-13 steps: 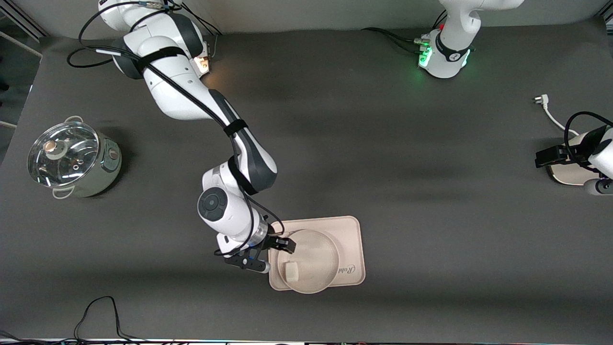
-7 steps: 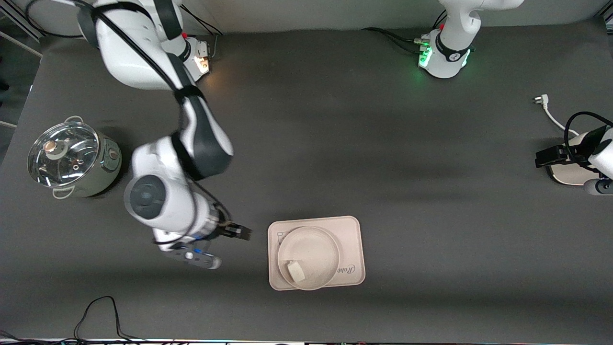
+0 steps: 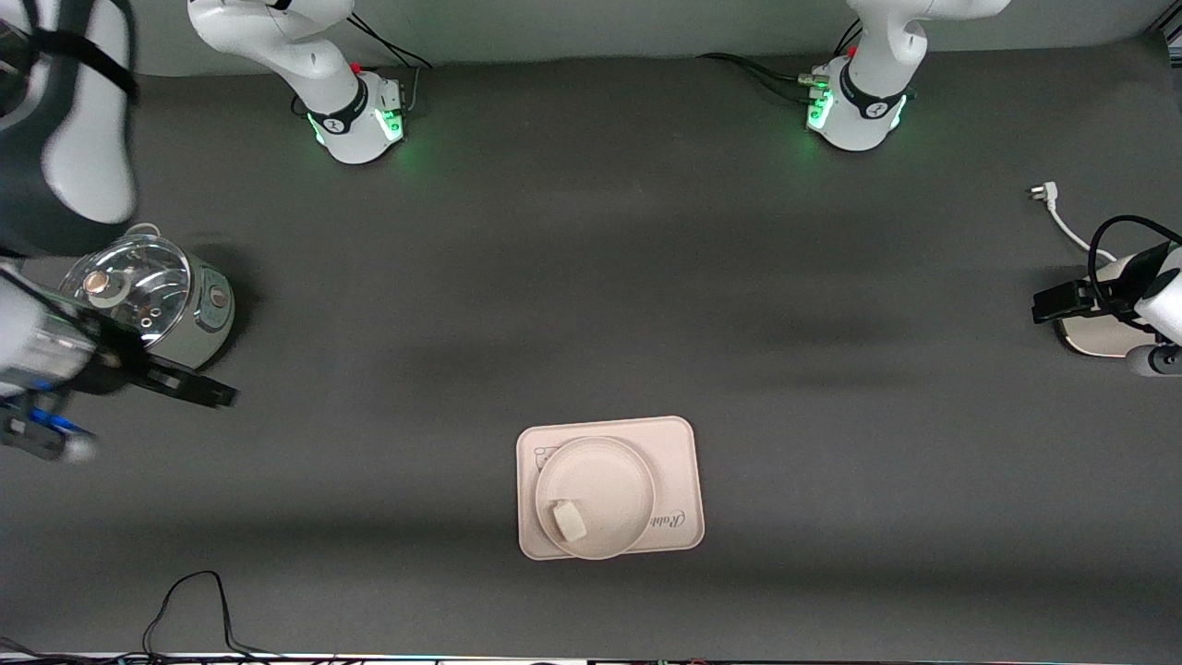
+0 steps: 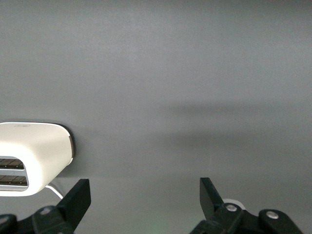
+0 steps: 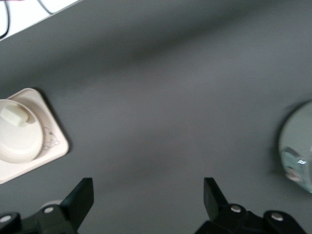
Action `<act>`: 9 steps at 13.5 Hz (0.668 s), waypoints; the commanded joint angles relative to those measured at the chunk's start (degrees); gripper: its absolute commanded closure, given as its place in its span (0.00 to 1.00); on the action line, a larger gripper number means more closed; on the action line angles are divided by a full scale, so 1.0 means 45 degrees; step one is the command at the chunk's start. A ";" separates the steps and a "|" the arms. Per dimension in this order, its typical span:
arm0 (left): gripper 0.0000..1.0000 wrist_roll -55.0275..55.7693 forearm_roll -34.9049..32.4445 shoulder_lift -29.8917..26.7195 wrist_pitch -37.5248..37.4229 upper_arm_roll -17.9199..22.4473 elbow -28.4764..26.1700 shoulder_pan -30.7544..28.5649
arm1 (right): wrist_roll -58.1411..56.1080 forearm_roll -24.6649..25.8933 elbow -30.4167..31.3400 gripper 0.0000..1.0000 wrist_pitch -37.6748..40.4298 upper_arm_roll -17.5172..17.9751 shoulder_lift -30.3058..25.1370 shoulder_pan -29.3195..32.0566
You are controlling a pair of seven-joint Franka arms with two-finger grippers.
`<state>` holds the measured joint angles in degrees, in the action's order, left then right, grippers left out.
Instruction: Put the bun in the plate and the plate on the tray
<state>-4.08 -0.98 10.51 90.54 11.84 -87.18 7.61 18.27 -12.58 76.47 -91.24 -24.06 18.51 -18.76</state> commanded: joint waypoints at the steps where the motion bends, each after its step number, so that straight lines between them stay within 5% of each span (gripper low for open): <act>1: 0.00 -0.0031 -0.0134 -0.0031 -0.0023 -0.0033 0.0037 -0.0245 | -0.0350 0.0119 0.1658 0.00 -0.0312 -0.0413 -0.1221 -0.0382; 6: 0.00 -0.0050 -0.0114 0.0028 -0.0023 -0.0112 0.0037 -0.0403 | -0.0310 0.0429 0.1736 0.00 -0.0331 -0.0298 -0.1397 -0.0266; 7: 0.00 -0.0050 -0.0114 0.0028 -0.0023 -0.0112 0.0037 -0.0384 | -0.0330 0.0432 0.1698 0.00 -0.0312 0.0205 -0.1398 0.0490; 9: 0.00 -0.0050 -0.0114 0.0028 -0.0023 -0.0112 0.0037 -0.0383 | -0.0272 0.0490 0.1736 0.00 -0.0311 0.2429 -0.1630 0.2305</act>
<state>-4.13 -0.99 10.69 90.55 11.56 -87.19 5.94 17.14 -11.50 82.55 -91.94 -20.51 13.75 -14.94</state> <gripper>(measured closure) 0.000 0.000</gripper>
